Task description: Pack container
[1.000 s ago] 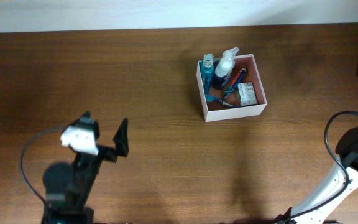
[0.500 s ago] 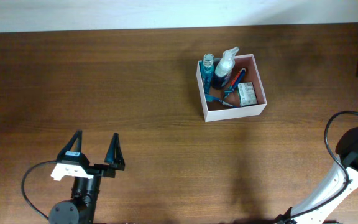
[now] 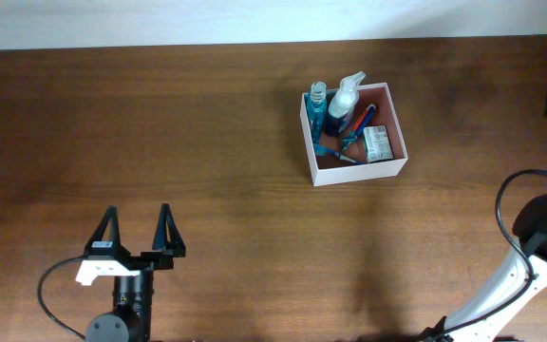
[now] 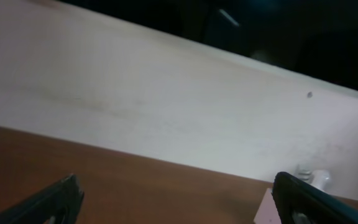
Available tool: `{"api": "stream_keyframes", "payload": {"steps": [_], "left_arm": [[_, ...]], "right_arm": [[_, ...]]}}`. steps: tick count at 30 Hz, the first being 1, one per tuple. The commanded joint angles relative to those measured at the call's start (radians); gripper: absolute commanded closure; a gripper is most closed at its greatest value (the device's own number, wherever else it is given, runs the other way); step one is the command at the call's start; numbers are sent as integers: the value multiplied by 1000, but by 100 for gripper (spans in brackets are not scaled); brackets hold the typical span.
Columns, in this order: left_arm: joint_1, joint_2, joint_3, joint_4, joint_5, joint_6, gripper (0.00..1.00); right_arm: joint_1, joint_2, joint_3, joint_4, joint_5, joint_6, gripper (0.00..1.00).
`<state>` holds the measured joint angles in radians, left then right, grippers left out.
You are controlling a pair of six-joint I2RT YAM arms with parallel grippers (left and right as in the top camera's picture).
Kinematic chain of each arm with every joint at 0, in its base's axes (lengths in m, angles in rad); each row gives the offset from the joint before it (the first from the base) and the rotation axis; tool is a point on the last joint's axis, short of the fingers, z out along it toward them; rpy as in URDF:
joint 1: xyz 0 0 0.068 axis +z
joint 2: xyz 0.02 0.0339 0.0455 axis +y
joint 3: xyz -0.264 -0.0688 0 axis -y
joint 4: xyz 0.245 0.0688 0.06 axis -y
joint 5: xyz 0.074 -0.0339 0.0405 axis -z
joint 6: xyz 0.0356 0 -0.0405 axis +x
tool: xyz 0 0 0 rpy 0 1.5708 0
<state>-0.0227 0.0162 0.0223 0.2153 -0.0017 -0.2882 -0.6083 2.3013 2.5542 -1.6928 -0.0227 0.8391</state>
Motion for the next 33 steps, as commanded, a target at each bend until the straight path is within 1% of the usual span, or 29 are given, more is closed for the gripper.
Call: {"api": "stream_keyframes", "payload": {"steps": [1, 6, 14, 18, 22, 33], "left_arm": [[8, -11, -14, 9, -21, 17, 1], [9, -11, -14, -13, -20, 107, 1], [14, -11, -14, -193, -13, 107, 1], [14, -11, -14, -243, 49, 107, 1], [14, -11, -14, -280, 95, 107, 1], [27, -11, -14, -288, 92, 125, 1]], "right_arm": [[-1, -4, 0, -2, 13, 5, 1], [-1, -4, 0, -2, 13, 5, 1], [-1, -4, 0, -2, 13, 5, 1], [-1, -4, 0, -2, 13, 5, 1], [-1, -4, 0, -2, 13, 5, 1], [-1, -4, 0, -2, 13, 5, 1]]}}
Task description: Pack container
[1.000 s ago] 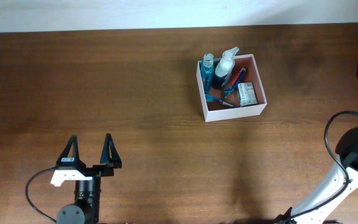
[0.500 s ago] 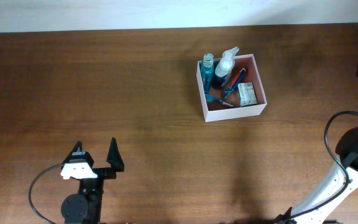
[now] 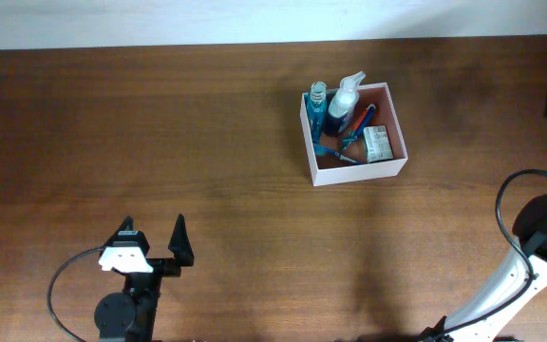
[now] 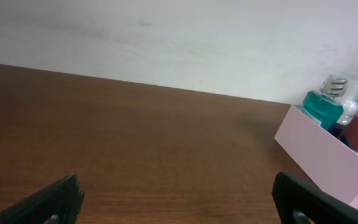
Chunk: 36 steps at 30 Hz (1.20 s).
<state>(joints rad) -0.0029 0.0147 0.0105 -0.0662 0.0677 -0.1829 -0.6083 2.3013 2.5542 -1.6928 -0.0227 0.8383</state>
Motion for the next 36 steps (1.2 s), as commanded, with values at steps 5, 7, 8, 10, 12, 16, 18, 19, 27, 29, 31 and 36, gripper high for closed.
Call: {"api": "stream_keyframes", "payload": {"steps": [5, 7, 8, 10, 12, 16, 18, 19, 27, 29, 31, 36], "left_arm": [[6, -10, -2, -6, 22, 20, 1], [6, -10, -2, -6, 22, 20, 1], [6, -10, -2, -6, 22, 20, 1], [6, -10, -2, -6, 22, 20, 1], [6, -10, -2, -6, 22, 20, 1], [6, -10, -2, -6, 22, 20, 0], [6, -10, -2, -6, 22, 20, 1], [6, -10, -2, -6, 22, 20, 0], [6, -10, -2, -6, 22, 20, 0], [6, -10, -2, -6, 22, 20, 1], [6, -10, -2, -6, 22, 20, 1], [6, -10, -2, -6, 22, 20, 1]], "right_arm": [[-1, -4, 0, -2, 13, 5, 1], [-1, -4, 0, -2, 13, 5, 1], [-1, -4, 0, -2, 13, 5, 1], [-1, -4, 0, -2, 13, 5, 1], [-1, -4, 0, -2, 13, 5, 1], [-1, -4, 0, -2, 13, 5, 1], [-1, -4, 0, -2, 13, 5, 1], [-1, -4, 0, -2, 13, 5, 1], [-1, -4, 0, -2, 13, 5, 1], [-1, -4, 0, -2, 13, 5, 1], [-1, -4, 0, -2, 13, 5, 1], [-1, -4, 0, -2, 13, 5, 1]]}}
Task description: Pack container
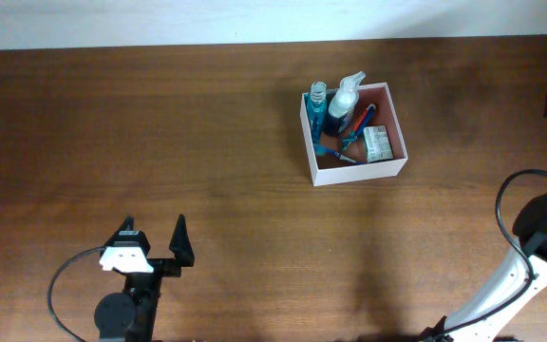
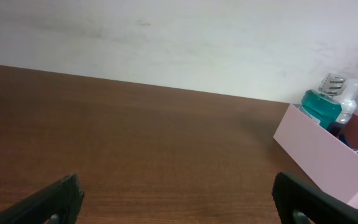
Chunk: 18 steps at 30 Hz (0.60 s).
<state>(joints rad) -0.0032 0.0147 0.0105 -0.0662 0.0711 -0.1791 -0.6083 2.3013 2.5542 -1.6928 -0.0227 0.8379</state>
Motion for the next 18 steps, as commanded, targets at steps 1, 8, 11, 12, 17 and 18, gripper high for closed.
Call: {"api": "stream_keyframes", "payload": {"steps": [1, 8, 11, 12, 17, 18], "left_arm": [[7, -10, -2, -6, 19, 16, 1], [7, -10, -2, -6, 19, 16, 1], [7, -10, -2, -6, 19, 16, 1], [7, -10, -2, -6, 19, 16, 1], [7, -10, -2, -6, 19, 16, 1], [7, -10, -2, -6, 19, 16, 1]], "right_arm": [[-1, -4, 0, -2, 12, 6, 1], [-1, -4, 0, -2, 13, 6, 1], [0, -8, 0, -3, 13, 5, 1], [0, -12, 0, -3, 13, 5, 1], [21, -75, 0, -3, 101, 5, 1], [32, -98, 0, -6, 163, 5, 1]]}}
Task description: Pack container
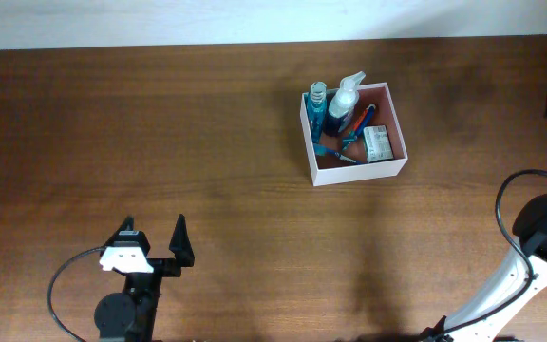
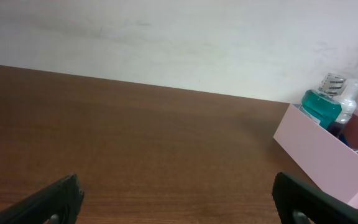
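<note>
The pink-white container [image 1: 390,167] stands on the table at the back right of centre. Inside it are a teal bottle [image 1: 317,106], a white spray bottle [image 1: 346,94], a red pen, a blue toothbrush and a small packet [image 1: 379,143]. My left gripper [image 1: 153,221] is open and empty near the front left, far from the container. In the left wrist view the left gripper [image 2: 176,186] looks across bare wood, with the container [image 2: 322,158] and the teal bottle [image 2: 321,107] at the right. My right gripper does not show.
The brown wooden table [image 1: 160,123] runs to a white wall at the back. The right arm's white link and cable [image 1: 516,275] sit at the front right corner. A dark object is at the right edge.
At first my open left gripper stood a little farther up the table, its camera tilted up at the wall. By 1.8 s ago it sat nearer the front edge, its camera level on the table and container. It has stayed there, open. The container's contents are unchanged.
</note>
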Available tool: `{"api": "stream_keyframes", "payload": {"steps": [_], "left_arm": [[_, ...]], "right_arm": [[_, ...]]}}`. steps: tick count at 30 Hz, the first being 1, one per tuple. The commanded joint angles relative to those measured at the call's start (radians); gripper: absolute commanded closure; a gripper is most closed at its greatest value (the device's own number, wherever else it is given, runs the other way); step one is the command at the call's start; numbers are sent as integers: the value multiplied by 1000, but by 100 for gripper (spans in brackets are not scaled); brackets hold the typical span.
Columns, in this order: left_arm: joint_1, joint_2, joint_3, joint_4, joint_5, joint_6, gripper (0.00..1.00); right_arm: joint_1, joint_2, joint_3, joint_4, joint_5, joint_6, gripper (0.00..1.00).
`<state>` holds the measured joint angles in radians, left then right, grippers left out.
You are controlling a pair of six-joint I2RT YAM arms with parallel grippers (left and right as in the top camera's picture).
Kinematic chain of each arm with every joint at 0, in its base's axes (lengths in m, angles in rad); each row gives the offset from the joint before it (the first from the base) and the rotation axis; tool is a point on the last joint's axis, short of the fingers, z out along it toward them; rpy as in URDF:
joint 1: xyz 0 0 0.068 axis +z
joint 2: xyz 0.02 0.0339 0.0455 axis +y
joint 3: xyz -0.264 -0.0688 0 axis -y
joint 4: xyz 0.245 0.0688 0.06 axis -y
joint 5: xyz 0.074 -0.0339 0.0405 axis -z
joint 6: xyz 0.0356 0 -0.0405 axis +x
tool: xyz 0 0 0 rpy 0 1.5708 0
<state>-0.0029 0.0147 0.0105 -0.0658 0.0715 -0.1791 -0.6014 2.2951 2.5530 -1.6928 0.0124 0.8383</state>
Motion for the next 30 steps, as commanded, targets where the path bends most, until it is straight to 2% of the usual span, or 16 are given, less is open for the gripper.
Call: {"api": "stream_keyframes", "payload": {"steps": [1, 6, 9, 16, 25, 27, 30], "left_arm": [[6, -10, -2, -6, 18, 16, 1], [6, -10, -2, -6, 18, 16, 0], [6, -10, -2, -6, 18, 16, 0], [6, -10, -2, -6, 18, 16, 1], [6, -10, -2, -6, 18, 16, 1], [6, -10, -2, -6, 18, 16, 0], [6, -10, -2, -6, 18, 16, 1]], "right_arm": [[37, -119, -2, -6, 180, 4, 1], [113, -289, -66, -4, 402, 5, 1], [163, -438, -180, 20, 488, 5, 1], [257, -853, -545, 135, 474, 9, 1], [275, -1258, -836, 348, 436, 3, 1], [277, -1328, -883, 418, 423, -67, 1], [306, -1439, -962, 566, 362, -333, 2]]}}
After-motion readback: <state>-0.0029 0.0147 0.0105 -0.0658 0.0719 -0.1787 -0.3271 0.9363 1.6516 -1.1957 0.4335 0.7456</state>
